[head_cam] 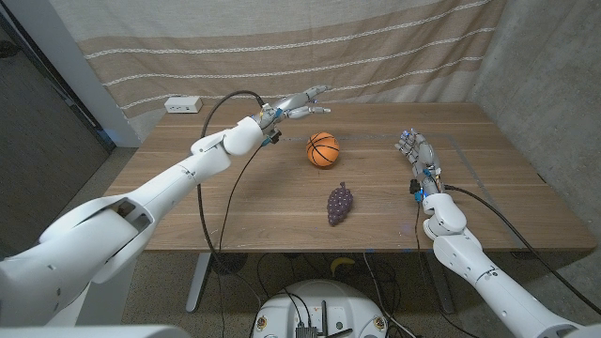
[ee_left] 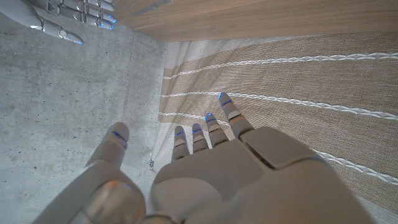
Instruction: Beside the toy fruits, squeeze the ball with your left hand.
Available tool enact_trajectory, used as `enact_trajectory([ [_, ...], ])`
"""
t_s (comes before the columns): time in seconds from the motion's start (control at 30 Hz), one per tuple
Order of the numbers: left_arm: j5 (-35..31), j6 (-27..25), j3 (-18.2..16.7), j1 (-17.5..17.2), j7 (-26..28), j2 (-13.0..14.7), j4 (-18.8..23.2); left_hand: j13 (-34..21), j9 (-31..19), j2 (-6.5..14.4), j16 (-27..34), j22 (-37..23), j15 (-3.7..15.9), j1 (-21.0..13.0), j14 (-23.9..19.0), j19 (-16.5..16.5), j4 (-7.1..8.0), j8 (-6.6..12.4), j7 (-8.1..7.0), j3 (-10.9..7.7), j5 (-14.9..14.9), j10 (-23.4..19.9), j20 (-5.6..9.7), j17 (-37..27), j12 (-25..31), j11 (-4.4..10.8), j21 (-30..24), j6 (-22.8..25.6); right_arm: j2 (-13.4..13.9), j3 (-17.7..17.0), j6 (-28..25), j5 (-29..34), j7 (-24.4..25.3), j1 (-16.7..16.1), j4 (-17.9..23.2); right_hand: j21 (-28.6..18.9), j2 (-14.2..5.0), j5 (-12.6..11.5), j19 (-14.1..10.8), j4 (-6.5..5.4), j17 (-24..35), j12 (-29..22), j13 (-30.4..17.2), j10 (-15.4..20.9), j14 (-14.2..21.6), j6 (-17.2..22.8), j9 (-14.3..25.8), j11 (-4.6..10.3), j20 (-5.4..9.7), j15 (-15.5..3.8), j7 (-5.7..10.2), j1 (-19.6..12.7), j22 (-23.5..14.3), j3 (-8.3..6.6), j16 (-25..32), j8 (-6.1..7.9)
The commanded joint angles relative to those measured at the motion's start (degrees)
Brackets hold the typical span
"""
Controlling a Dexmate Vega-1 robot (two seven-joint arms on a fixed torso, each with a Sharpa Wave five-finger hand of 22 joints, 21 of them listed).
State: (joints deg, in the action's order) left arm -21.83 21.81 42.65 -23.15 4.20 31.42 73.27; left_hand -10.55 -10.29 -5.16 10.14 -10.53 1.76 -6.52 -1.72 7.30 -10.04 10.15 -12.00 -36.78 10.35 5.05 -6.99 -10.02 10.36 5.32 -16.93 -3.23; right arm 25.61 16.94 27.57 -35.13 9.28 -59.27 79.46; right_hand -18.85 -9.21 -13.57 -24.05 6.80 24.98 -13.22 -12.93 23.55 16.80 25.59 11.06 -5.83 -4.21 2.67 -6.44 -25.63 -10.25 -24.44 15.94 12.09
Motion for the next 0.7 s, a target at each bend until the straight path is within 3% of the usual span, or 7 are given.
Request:
enact_trajectory([
  [0.03,-12.48,-12.04,2.53,-1.61,4.40,1.95,8.34,-0.07,-0.12,-0.67,-0.08,-0.06,0.29,-0.98,0.81,0.13,-0.47,0.12,-0.32,0.15,0.14,1.15,-0.58,-0.11,-0.08,0.20,0.41,-1.53,-0.20,-0.17,0.38,-0.22,-0.07,-0.28,-0.28,0.17,-0.18,-0.37,-0.25,0.35,0.17,-0.22,-0.09,0.75,0.20,0.47,0.18,-0.11,-0.03,-0.04,0.07,-0.15,-0.21,-0.11,0.17,0.29],
  [0.7,-9.53,-11.37,4.77,-0.35,-0.73,1.36,6.38,-0.10,-0.16,-1.82,0.01,0.02,0.04,-2.62,1.57,1.12,-0.51,0.50,-0.20,0.52,0.11,2.08,-1.02,-0.11,0.14,0.04,0.64,-2.95,-0.36,-0.43,1.05,-0.85,-0.57,-1.08,-0.45,0.37,-0.24,-0.48,-0.34,0.51,0.13,-0.28,-0.26,1.04,0.21,0.83,0.23,-0.26,-0.02,-0.04,-0.07,-0.04,-0.22,-0.12,0.12,0.27],
])
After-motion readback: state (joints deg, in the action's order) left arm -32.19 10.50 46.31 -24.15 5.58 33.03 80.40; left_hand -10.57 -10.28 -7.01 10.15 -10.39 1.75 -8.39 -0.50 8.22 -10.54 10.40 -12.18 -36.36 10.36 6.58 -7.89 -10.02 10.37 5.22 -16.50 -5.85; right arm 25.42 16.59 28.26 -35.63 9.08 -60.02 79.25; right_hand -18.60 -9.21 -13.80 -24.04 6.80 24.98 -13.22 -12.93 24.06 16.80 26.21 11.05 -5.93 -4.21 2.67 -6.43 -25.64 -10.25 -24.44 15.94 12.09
